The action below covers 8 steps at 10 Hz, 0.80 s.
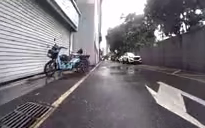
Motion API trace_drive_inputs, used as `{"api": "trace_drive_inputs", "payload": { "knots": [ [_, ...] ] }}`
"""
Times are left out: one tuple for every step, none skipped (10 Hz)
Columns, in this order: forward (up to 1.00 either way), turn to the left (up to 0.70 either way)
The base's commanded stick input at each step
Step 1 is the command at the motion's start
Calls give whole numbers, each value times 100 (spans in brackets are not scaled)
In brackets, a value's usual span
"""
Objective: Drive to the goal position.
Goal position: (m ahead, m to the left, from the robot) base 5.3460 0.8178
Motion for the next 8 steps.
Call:
{"api": "trace_drive_inputs", "payload": {
  "knots": [
    [45, 0],
    [45, 0],
    [45, 0],
    [45, 0],
    [45, 0],
    [45, 0],
    [45, 0],
    [45, 0]
  ]
}}
